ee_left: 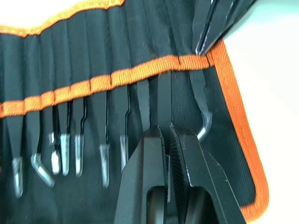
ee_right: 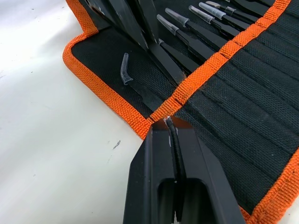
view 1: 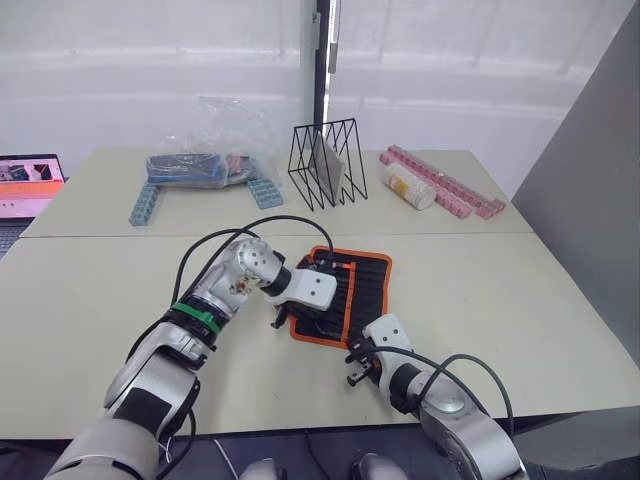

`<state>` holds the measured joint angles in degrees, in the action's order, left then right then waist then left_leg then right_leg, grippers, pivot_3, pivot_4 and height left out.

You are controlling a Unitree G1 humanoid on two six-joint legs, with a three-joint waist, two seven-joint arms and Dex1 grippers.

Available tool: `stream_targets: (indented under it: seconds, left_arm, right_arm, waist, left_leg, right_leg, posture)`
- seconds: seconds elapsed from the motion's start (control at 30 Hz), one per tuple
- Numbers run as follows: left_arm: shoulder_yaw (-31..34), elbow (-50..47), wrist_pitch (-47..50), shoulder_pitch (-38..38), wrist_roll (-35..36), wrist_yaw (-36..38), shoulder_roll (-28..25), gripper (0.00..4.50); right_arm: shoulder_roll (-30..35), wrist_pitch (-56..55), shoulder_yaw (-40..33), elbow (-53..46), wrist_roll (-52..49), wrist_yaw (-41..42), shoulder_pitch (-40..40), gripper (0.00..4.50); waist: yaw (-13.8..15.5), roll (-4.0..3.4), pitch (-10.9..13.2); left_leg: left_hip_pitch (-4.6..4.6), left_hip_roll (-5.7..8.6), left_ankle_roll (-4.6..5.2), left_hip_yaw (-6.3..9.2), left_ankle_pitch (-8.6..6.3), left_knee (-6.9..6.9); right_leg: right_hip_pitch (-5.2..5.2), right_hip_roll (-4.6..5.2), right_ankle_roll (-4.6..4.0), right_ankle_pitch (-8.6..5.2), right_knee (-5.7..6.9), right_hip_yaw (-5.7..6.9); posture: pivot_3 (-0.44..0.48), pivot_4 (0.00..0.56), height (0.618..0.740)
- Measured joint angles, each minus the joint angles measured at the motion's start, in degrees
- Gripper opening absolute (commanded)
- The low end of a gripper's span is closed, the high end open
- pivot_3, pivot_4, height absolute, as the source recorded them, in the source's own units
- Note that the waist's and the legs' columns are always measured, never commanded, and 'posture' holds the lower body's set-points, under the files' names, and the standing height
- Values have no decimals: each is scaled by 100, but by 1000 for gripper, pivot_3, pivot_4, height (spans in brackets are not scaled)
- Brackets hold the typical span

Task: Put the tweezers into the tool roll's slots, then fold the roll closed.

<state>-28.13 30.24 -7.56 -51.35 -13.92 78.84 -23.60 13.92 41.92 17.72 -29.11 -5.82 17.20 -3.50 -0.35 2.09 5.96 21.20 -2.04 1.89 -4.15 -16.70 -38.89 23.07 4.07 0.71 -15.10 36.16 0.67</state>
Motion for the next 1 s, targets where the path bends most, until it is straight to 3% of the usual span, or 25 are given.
stream_targets:
  seconds: [0.3,0.6,0.8,0.93,1.0]
  left_arm:
    - [-181,483,-5,-191,-219,-198,518,15]
    - [-179,561,45,-196,-284,-288,640,15]
    - [-115,298,350,-174,-146,-293,594,1964]
    - [130,-481,779,-155,186,-126,310,3421]
    - [285,-859,1062,-98,369,-2,98,3605]
  right_arm:
    - [6,0,-23,-46,17,-78,-66,0]
    - [9,3,-45,-59,75,-123,-112,0]
    - [-9,2,-29,-60,61,-102,-94,0]
    - [-44,2,19,-51,35,-65,-47,0]
    - [-40,2,27,-46,18,-31,-34,0]
  waist:
    - [34,0,-1]
    - [93,1,-6]
    - [82,1,-4]
    - [-26,-13,0]
    - [-50,-18,1]
  left_leg:
    - [-2,10,0,7,0,-4]
    - [-14,13,1,19,0,-9]
    - [-5,12,1,21,0,-9]
    - [13,10,2,23,-1,-6]
    - [13,10,3,26,-2,-4]
  right_leg:
    - [-11,5,7,-4,-3,-5]
    - [-40,11,11,-5,-9,2]
    - [-30,9,11,-5,-8,2]
    - [1,0,10,-5,6,-9]
    - [3,-3,9,-5,10,-10]
  posture:
    - [0,150,737]
    - [0,150,737]
    - [0,150,737]
    - [0,150,737]
    - [0,150,737]
